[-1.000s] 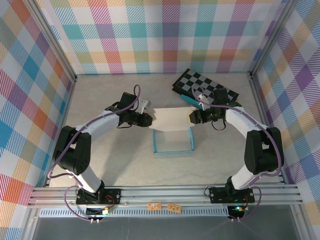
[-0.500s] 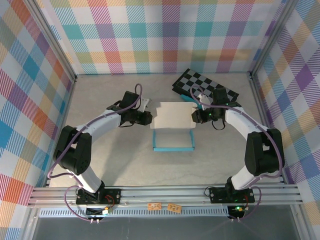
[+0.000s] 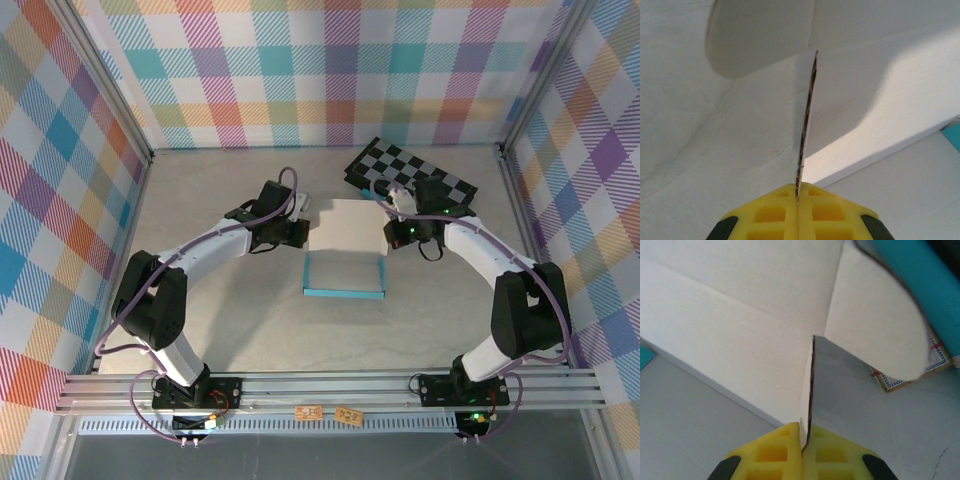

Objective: Fold the paper box

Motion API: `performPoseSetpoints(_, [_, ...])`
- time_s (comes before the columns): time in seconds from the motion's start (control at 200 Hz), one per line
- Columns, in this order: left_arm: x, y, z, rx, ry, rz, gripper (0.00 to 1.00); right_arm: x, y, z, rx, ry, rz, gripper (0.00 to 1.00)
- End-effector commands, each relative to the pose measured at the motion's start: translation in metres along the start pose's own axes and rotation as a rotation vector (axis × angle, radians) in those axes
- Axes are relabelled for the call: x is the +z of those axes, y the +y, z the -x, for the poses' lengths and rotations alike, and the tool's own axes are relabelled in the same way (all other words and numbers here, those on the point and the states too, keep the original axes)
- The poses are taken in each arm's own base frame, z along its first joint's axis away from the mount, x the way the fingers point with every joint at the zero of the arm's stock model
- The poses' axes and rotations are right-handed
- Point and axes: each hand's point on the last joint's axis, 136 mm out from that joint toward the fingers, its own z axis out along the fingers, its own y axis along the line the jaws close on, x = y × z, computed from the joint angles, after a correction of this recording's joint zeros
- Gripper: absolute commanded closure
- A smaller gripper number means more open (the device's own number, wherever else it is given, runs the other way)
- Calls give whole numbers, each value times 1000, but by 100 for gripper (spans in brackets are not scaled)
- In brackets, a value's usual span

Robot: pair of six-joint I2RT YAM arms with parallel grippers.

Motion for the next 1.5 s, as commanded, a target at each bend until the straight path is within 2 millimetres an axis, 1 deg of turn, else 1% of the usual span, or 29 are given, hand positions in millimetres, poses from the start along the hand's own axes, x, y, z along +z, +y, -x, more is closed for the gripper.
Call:
performPoseSetpoints(0.0, [-2, -13, 17, -39, -56, 33, 100, -4, 11, 24, 65, -97, -69, 100])
performPoseSetpoints(0.07, [-1, -9, 17, -63, -67, 89, 100, -3, 14, 30, 120, -122, -111, 100])
performPoseSetpoints(0.185, [-2, -4, 22, -107, -100, 138, 100, -2, 25, 43, 180, -185, -146, 100])
performPoseSetpoints(0.26, [-5, 0, 31, -113, -147, 157, 100, -2, 37, 59, 192, -285, -112, 100])
performPoseSetpoints(0.27, [-5, 1, 33, -113, -150, 161, 100, -1, 38, 58, 195, -287, -110, 100])
performPoseSetpoints(0.285, [-7, 0, 42, -117, -188, 155, 100, -1, 40, 61, 201, -306, -98, 100])
performPoseSetpoints(0.355, [-7, 6, 56, -149, -233, 140, 100, 2, 46, 75, 237, -357, -55, 100])
performPoseSetpoints(0.41, [-6, 12, 63, -190, -257, 116, 100, 9, 50, 80, 242, -369, -37, 100])
performPoseSetpoints(0.515, [-7, 13, 70, -207, -339, 53, 100, 21, 58, 83, 209, -408, -41, 100])
performPoseSetpoints(0.63, [-13, 19, 67, -208, -419, 31, 100, 27, 66, 80, 174, -449, -35, 100])
performPoseSetpoints(0.75, [-19, 26, 66, -216, -477, 13, 100, 26, 71, 78, 156, -488, -19, 100])
performPoseSetpoints(0.855, [-24, 31, 63, -226, -524, -17, 100, 27, 75, 71, 123, -505, -18, 100])
performPoseSetpoints(0.94, [-26, 33, 56, -227, -544, -38, 100, 27, 78, 65, 98, -517, -24, 100])
performPoseSetpoints(1.04, [-32, 33, 54, -231, -586, -67, 100, 24, 83, 59, 67, -542, -26, 100])
performPoseSetpoints(1.125, [-36, 32, 53, -231, -616, -87, 100, 20, 85, 59, 39, -572, -29, 100])
performPoseSetpoints(1.3, [-38, 33, 48, -238, -675, -115, 100, 20, 86, 59, -4, -620, -41, 100])
performPoseSetpoints(1.415, [-32, 35, 39, -244, -686, -122, 100, 26, 87, 58, -18, -621, -48, 100])
performPoseSetpoints(1.44, [-30, 36, 36, -248, -687, -123, 100, 30, 87, 54, -21, -609, -50, 100])
performPoseSetpoints(1.455, [-29, 36, 35, -250, -688, -124, 100, 27, 89, 59, -19, -634, -41, 100])
performPoseSetpoints(1.495, [-27, 37, 30, -254, -688, -126, 100, 31, 90, 57, -14, -627, -40, 100])
